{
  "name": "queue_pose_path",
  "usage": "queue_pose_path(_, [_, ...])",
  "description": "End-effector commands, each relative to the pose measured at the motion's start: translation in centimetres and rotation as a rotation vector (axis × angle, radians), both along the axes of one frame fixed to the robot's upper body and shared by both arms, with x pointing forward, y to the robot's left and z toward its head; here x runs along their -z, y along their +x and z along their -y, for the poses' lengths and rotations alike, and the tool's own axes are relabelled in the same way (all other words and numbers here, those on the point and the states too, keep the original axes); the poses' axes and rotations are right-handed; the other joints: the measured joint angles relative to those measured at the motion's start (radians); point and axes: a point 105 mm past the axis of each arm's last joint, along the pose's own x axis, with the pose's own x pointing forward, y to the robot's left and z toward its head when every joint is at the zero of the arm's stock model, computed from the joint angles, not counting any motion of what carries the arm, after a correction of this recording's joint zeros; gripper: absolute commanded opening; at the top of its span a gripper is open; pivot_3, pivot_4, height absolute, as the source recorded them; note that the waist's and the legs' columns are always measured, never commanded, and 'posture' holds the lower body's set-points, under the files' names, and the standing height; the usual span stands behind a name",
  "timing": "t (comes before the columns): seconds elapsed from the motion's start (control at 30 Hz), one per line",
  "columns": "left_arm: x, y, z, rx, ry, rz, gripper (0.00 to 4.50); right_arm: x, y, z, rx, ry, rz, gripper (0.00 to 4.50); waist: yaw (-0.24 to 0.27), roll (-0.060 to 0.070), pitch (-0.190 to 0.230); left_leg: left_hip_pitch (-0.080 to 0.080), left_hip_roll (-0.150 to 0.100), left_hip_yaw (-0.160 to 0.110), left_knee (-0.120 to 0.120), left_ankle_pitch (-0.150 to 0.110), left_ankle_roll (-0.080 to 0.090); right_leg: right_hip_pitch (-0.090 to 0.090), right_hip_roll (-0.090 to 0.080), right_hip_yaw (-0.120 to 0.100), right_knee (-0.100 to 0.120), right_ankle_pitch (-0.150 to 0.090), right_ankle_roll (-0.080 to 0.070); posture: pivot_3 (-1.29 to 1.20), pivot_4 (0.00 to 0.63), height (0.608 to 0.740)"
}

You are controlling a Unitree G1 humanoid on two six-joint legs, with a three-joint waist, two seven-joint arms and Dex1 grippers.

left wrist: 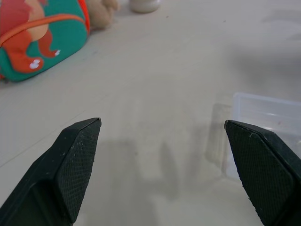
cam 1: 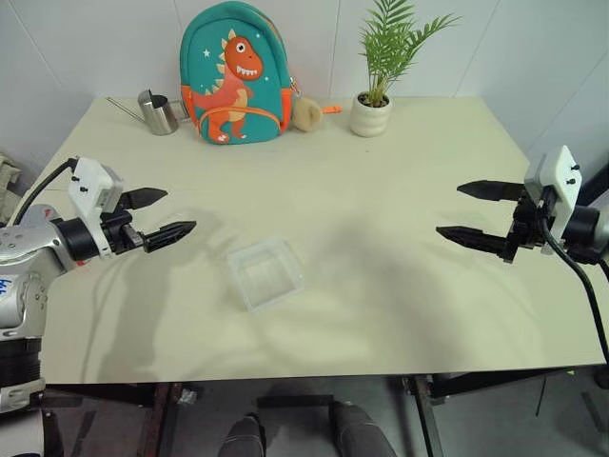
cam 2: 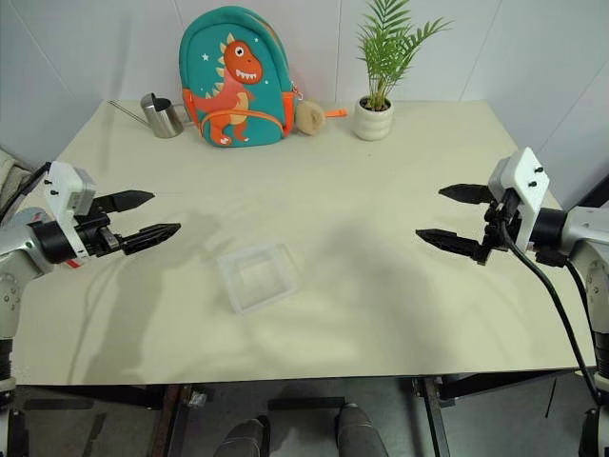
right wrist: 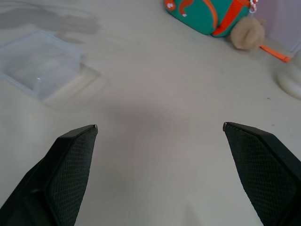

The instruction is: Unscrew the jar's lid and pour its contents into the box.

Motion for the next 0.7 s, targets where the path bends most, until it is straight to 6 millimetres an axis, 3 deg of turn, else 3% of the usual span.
queue_pose_path(0.03, [-1.7, -0.8, -0.7, -0.019, 0.020, 0.053, 4.49, -1.3, -1.0, -0.2, -0.022, 0.015, 0.019, 4.50, 0.001, 0.000, 0.000, 0.000, 0.000, 0.000, 0.000, 0.000, 0.000, 0.000, 0.000, 0.000, 0.000, 0.000, 0.000, 0.00, 0.150, 0.740])
queue_pose_path(0.23, [-2.0, -1.2, -1.9, -0.061, 0.020, 0.081, 4.49, -0.3, -0.4, -1.6, -0.033, 0.033, 0.004, 4.50, -0.001, 0.000, 0.000, 0.000, 0.000, 0.000, 0.000, 0.000, 0.000, 0.000, 0.000, 0.000, 0.000, 0.000, 0.000, 0.00, 0.150, 0.740])
queue_pose_path(0.4, [-2.7, -1.1, -1.9, -0.143, 0.001, 0.161, 4.49, -0.1, -0.5, -3.6, -0.139, 0.034, 0.019, 4.50, -0.001, 0.000, 0.000, 0.000, 0.000, 0.000, 0.000, 0.000, 0.000, 0.000, 0.000, 0.000, 0.000, 0.000, 0.000, 0.00, 0.150, 0.740])
queue_pose_path(0.7, [-0.1, -2.7, -1.4, -0.432, -0.086, 0.221, 4.49, -0.1, 1.6, -5.8, -0.321, 0.122, 0.059, 4.50, 0.001, -0.001, 0.000, 0.000, 0.000, 0.000, 0.001, 0.000, -0.001, 0.000, 0.000, 0.000, 0.001, 0.001, 0.001, 0.00, 0.150, 0.740])
